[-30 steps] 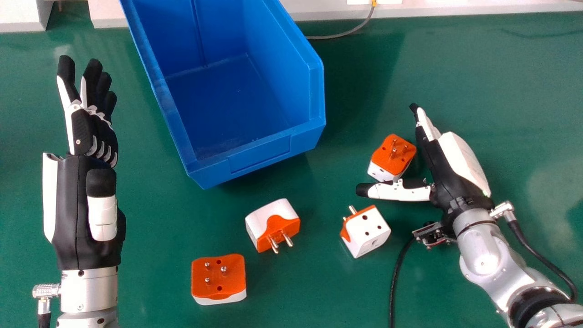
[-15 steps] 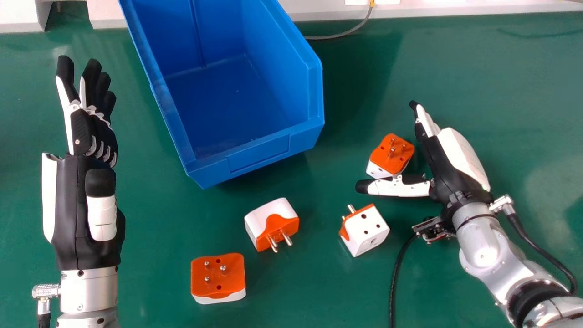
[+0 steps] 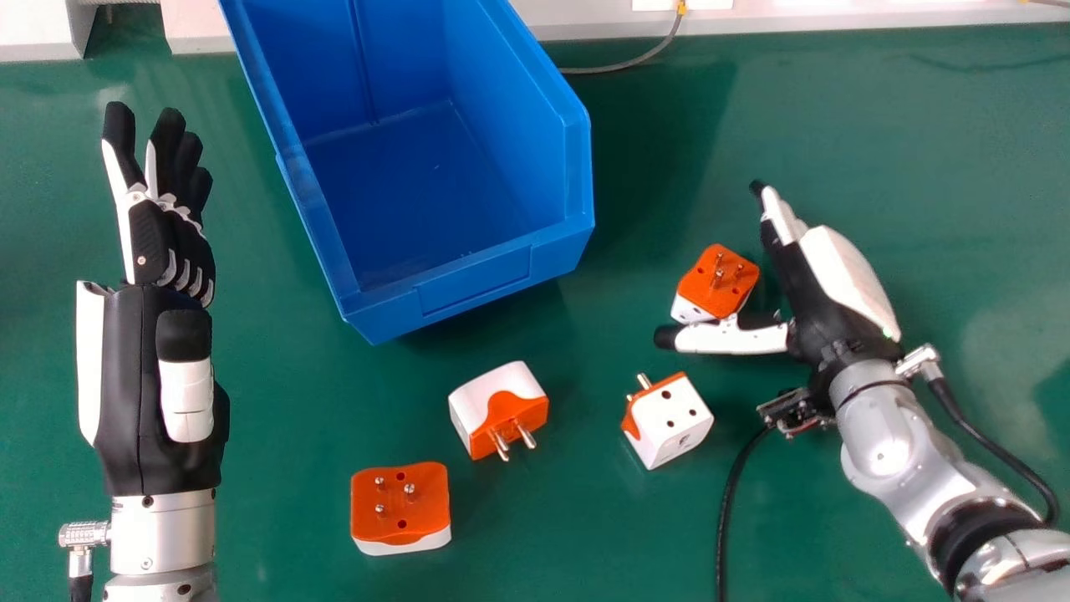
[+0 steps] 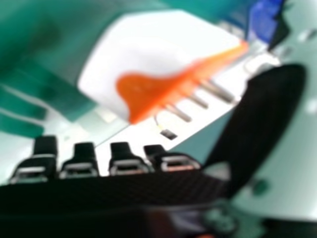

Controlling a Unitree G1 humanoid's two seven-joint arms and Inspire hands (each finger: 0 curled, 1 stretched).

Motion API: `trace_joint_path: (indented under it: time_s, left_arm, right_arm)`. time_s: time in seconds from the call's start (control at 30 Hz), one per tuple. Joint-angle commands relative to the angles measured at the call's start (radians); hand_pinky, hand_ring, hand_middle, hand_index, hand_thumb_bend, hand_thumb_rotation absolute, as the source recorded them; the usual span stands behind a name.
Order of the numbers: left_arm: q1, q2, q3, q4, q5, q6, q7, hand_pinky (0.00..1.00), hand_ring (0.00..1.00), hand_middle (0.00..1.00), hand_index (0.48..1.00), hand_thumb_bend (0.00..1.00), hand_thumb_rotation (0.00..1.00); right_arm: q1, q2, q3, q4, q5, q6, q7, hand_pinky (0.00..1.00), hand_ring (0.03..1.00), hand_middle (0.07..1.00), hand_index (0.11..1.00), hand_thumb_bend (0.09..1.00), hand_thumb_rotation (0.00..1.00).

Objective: Pick all objects and put in blue box

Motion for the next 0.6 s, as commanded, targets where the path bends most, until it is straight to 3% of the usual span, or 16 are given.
trace_joint_path:
  time_s: [0.0,0.27,0.57]
  left_arm:
    - [-0.005,0.007,0.0,-0.017,-0.004,-0.024,-0.001,1.0,1.0,1.0,1.0,1.0,1.0]
    - [-0.007,0.005,-0.003,-0.015,-0.011,-0.029,-0.007,1.0,1.0,1.0,1.0,1.0,1.0]
    - [-0.003,0.004,-0.006,-0.015,-0.019,-0.034,-0.015,1.0,1.0,1.0,1.0,1.0,1.0]
  right_arm:
    - [0.001,0.014,0.021,0.012,-0.02,0.015,0.003,0.85,0.968,0.99,1.0,1.0,0.39]
    - [-0.013,0.012,0.064,0.019,-0.047,0.065,0.001,0.82,0.941,0.973,1.0,1.0,0.32]
    - [-0.042,0.042,0.184,0.029,-0.153,0.211,-0.048,0.78,0.929,0.977,1.0,1.0,0.28]
